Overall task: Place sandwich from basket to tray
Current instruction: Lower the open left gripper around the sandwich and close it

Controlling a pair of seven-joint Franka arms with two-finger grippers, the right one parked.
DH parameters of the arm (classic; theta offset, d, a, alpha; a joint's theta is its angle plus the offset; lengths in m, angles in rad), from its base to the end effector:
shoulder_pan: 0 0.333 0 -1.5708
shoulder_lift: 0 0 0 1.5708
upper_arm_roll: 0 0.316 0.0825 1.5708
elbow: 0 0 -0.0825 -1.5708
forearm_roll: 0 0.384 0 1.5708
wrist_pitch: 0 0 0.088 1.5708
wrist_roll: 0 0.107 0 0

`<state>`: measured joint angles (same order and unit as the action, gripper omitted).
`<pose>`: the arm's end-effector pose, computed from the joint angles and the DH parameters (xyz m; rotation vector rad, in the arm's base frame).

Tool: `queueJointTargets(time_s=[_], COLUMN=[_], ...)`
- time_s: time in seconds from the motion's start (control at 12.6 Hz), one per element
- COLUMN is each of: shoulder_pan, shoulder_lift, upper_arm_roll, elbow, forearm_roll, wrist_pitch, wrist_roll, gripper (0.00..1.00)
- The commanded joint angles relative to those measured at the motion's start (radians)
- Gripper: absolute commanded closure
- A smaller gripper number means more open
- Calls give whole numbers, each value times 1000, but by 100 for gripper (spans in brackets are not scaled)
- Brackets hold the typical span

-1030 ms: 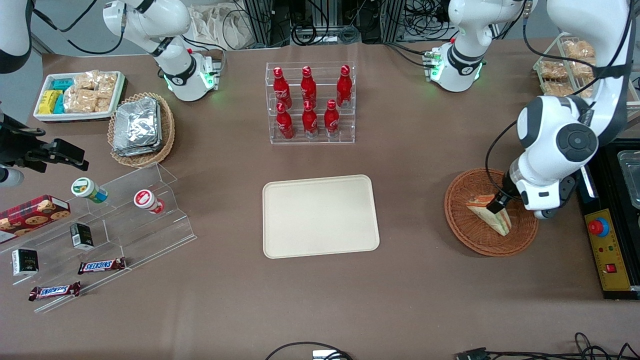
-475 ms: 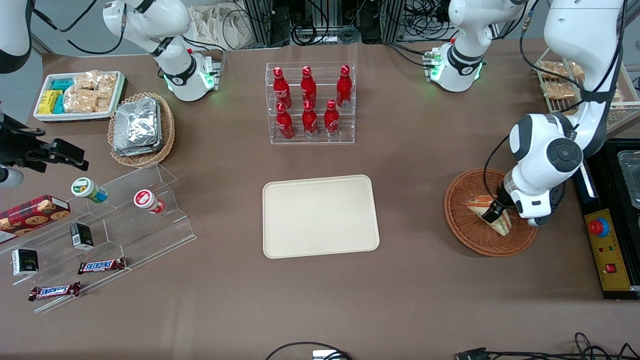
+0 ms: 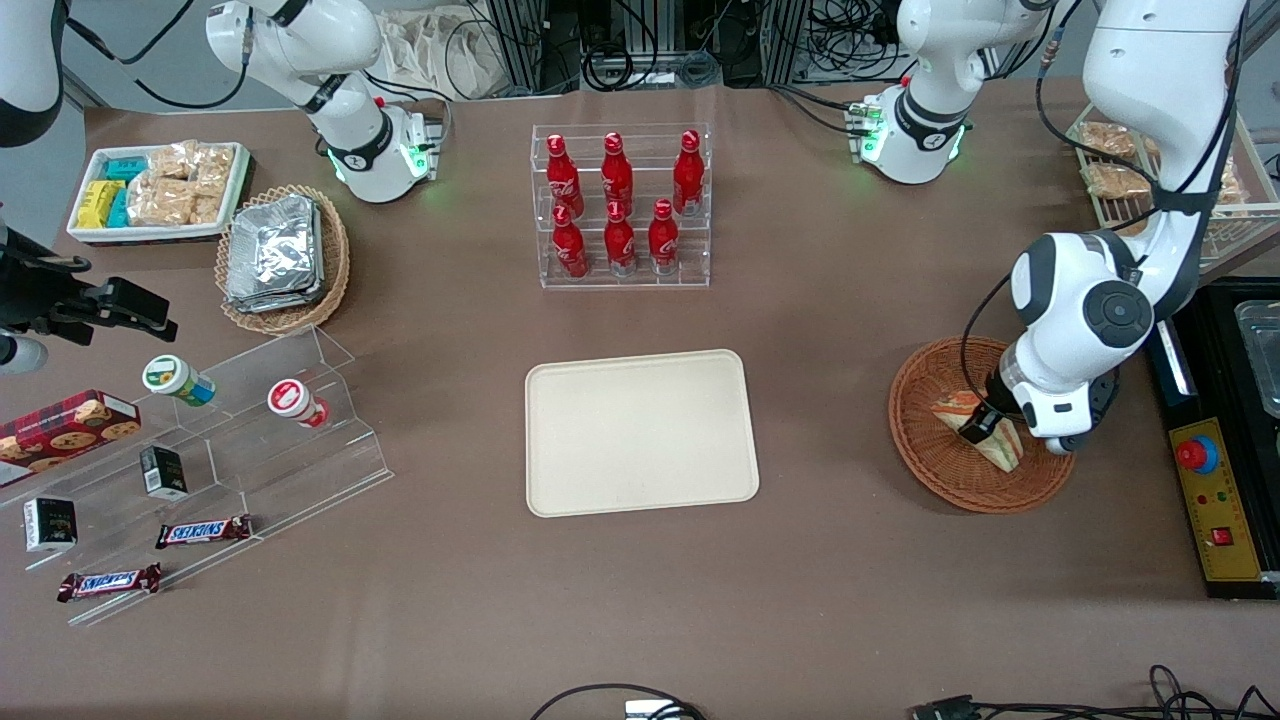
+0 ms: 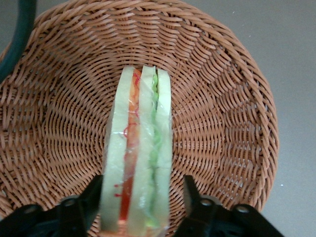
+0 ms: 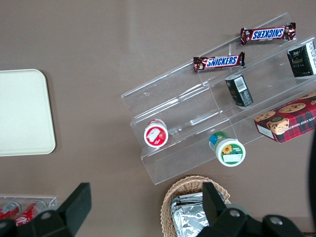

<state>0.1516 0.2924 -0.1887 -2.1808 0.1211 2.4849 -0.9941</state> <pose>0.5620 -0.0210 0.2585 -2.8409 -1.3202 -0.0420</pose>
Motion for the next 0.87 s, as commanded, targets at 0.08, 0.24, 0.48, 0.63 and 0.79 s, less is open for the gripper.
queueJointTargets(time_s=[0.08, 0.24, 0.48, 0.63, 0.79], shoulder_pan=[2, 2, -3, -4, -10], shoulder_lift=[-16, -12, -7, 5, 31], upper_arm_roll=[-5, -5, -6, -8, -15], elbow=[10, 80, 238, 358, 500], forearm_roll=[11, 8, 11, 5, -6], wrist_pitch=[5, -114, -340, -469, -639], wrist_roll=[-23, -11, 105, 222, 326], gripper=[100, 100, 100, 100, 100])
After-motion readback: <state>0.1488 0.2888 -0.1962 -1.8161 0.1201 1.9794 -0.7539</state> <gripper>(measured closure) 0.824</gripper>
